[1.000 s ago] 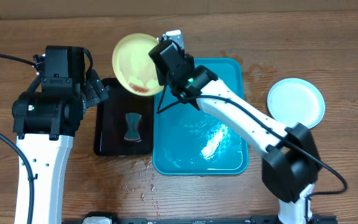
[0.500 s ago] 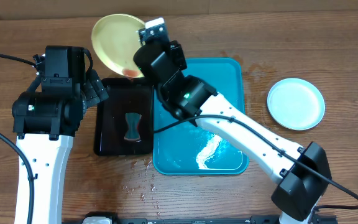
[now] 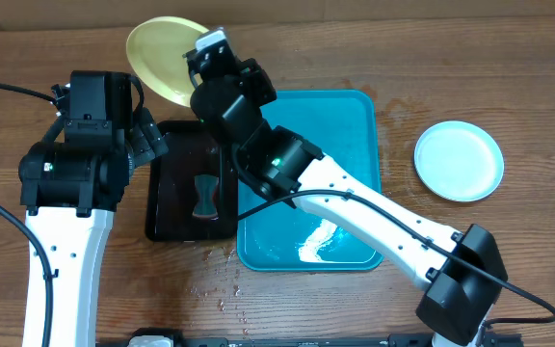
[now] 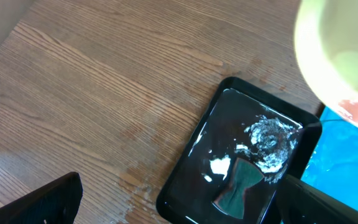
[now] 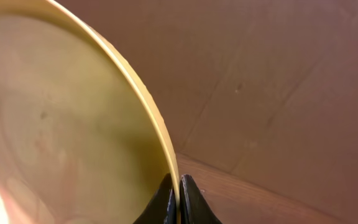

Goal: Clean dirty plates on tray and stack at the side
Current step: 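Carry the yellow plate right and stack it on the white plate, then release the yellow plate and hold right gripper above the stack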

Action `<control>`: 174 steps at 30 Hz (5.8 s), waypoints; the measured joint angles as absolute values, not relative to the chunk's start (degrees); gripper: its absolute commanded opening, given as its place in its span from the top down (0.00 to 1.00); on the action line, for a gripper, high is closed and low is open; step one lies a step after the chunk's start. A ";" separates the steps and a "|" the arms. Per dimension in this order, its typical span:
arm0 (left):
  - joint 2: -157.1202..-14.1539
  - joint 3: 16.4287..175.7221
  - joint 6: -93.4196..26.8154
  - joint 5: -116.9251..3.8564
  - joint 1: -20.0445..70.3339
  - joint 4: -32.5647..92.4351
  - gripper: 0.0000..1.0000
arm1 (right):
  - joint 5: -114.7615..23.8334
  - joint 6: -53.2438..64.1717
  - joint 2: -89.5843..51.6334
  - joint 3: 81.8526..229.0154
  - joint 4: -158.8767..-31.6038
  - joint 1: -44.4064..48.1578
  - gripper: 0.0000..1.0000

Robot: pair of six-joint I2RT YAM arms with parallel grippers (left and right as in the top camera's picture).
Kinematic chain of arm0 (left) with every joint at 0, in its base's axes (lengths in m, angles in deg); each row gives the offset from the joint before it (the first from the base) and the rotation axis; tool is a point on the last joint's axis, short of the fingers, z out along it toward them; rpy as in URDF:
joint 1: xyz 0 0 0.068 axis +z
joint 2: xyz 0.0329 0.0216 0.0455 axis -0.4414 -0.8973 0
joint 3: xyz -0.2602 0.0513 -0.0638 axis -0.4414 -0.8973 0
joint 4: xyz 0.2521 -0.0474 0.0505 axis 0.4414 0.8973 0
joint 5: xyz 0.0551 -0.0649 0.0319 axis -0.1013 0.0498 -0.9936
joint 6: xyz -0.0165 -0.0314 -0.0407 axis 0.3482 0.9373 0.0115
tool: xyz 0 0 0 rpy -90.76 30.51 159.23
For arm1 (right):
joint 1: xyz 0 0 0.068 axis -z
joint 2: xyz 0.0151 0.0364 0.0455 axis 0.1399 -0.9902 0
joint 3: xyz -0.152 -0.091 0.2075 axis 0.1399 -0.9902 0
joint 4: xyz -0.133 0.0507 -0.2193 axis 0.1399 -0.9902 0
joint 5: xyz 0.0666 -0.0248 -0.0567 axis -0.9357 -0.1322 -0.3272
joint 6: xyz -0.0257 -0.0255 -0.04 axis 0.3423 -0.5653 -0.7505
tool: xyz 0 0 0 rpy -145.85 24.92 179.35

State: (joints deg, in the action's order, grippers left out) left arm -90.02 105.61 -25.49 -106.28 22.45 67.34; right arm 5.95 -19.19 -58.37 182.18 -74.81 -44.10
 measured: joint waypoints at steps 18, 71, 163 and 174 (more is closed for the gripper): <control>-90.02 105.61 -25.49 -106.28 22.45 67.37 0.00 | 6.98 -30.38 -60.25 182.18 -69.42 -44.97 0.96; -90.02 105.61 -25.49 -106.28 22.45 67.52 0.01 | -48.14 16.72 -60.25 182.26 -106.90 -5.00 0.96; -90.02 105.61 -25.49 -106.28 22.45 67.52 0.00 | -50.70 -22.67 -60.25 165.91 -115.16 13.62 0.00; -90.02 105.61 -25.49 -106.28 22.45 67.52 0.00 | -50.70 -22.88 -60.25 165.91 -115.16 13.62 0.00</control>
